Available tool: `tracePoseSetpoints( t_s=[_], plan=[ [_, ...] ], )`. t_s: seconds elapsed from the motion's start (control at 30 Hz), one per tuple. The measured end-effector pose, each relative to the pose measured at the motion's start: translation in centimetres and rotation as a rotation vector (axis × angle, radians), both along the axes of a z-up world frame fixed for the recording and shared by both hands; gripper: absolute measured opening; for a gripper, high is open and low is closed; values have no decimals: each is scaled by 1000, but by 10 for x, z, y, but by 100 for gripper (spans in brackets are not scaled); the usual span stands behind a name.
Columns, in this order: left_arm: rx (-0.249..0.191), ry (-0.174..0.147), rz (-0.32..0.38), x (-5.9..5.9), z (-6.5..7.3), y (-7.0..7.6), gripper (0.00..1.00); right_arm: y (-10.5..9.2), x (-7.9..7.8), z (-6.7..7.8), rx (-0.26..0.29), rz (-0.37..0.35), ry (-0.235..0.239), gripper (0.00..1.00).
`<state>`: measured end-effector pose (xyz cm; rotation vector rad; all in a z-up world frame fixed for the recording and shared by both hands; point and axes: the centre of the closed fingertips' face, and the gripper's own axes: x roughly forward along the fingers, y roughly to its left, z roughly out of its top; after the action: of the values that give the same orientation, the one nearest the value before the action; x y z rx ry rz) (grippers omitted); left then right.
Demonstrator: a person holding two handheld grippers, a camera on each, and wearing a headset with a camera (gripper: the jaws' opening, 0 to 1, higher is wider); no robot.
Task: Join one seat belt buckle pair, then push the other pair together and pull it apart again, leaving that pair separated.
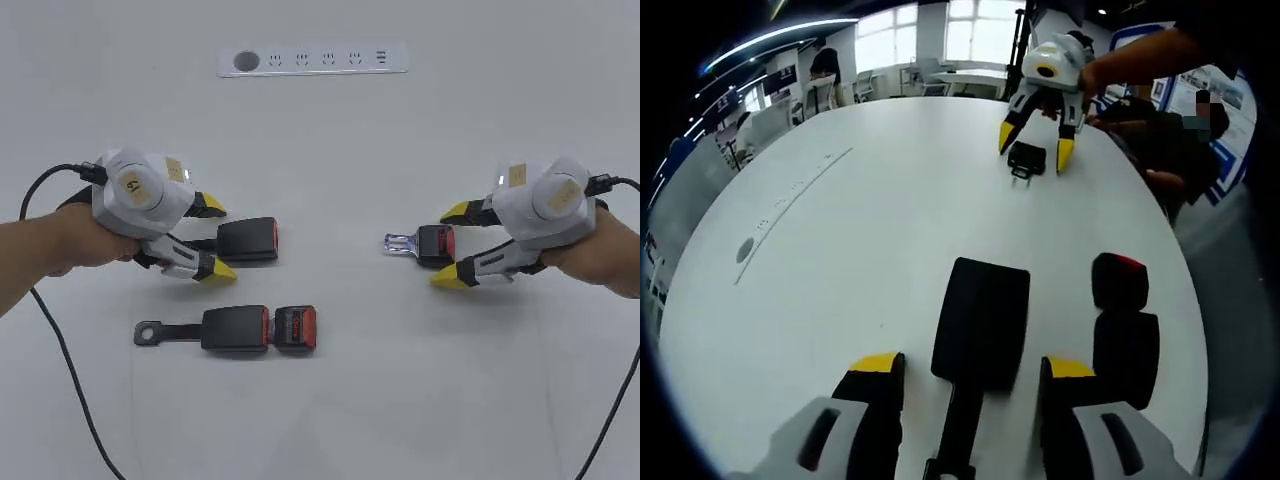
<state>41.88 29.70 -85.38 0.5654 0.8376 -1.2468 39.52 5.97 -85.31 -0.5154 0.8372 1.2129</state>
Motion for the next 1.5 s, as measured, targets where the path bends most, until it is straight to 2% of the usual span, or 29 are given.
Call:
tracePoseSetpoints(
  t_s=[0.13, 0.2, 0.27, 0.4, 0.47, 0.53, 0.63, 0.93, 1.2, 1.43, 1.5],
  plan=[
    [2, -8, -9, 2, 0, -1, 51, -1, 0, 0, 4, 10, 1, 47],
    [-2, -9, -33, -1, 0, -4, 49, -1, 0, 0, 4, 15, -1, 45],
    [16, -33, -62, -2, -1, -3, 46, 0, -1, -1, 6, 24, -2, 44],
    [18, -32, -74, -1, -1, -3, 38, -2, 0, -2, 4, 40, -13, 39],
    [20, -33, -85, -1, -1, -3, 36, -3, 1, -2, -4, 77, -49, 36],
    [27, -34, -120, -3, -1, -3, 33, -3, -1, -3, -11, 91, -57, 36],
    [45, -54, -157, -3, 0, -4, 33, -4, 0, -3, -2, 92, -56, 36],
    [84, -54, -213, -4, -1, -4, 33, -6, -2, -2, 27, 119, -66, 35],
    [100, -51, -243, -4, -2, -3, 33, -3, -1, -2, 46, 126, -66, 35],
    [105, -51, -249, -4, -2, -3, 33, 12, -2, -1, 73, 147, -72, 35],
    [106, -52, -249, -4, -2, -3, 33, 17, -1, -2, 64, 144, -71, 35]
  ],
)
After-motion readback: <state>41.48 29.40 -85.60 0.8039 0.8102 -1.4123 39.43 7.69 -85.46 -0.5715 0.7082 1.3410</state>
